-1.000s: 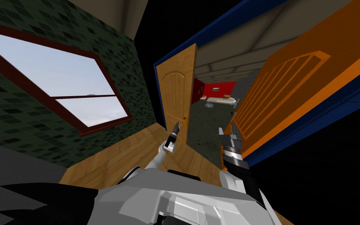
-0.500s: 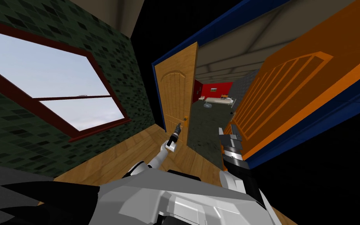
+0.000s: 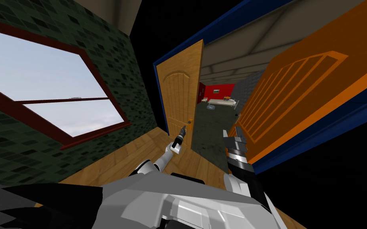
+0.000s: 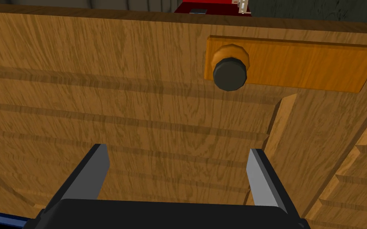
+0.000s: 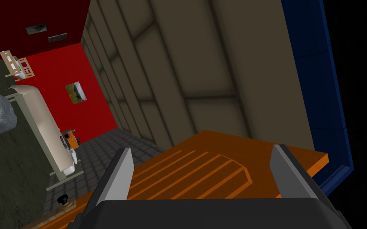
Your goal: Push the door open
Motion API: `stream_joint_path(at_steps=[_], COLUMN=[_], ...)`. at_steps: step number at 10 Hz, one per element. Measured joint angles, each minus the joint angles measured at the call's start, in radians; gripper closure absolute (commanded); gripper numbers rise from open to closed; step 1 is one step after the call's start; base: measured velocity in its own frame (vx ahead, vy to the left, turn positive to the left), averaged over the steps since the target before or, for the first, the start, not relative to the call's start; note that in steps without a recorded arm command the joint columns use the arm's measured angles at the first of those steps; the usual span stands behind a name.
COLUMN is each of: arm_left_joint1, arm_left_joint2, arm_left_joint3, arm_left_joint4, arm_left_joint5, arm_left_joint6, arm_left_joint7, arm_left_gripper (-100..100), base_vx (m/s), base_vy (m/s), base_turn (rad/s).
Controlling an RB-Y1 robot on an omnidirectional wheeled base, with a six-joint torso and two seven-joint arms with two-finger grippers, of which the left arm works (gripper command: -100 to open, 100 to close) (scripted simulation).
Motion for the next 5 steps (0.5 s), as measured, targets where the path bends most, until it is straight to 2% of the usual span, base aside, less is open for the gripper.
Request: stream_joint_path(at_steps=[2, 3, 4, 5], arm_left_joint1=[-0.041, -0.062, -0.082, -0.085], arm_left_joint2=[-0.009, -0.012, -0.022, -0.029], arm_left_joint3=[-0.009, -0.016, -0.019, -0.024], arm_left_joint4=[0.071, 0.101, 0.140, 0.143], arm_left_joint5=[0.002, 0.003, 0.004, 0.003], arm_left_joint6=[-0.005, 0.001, -0.002, 0.009], arm_left_joint7=[0.003, 0.007, 0.006, 0.001], arm_left_gripper=[-100, -100, -100, -100], base_vx=[0.108, 0.103, 0.095, 0.056], base_vy=[0.109, 0.130, 0.121, 0.086], base_turn=[-0.090, -0.056, -0.064, -0.032])
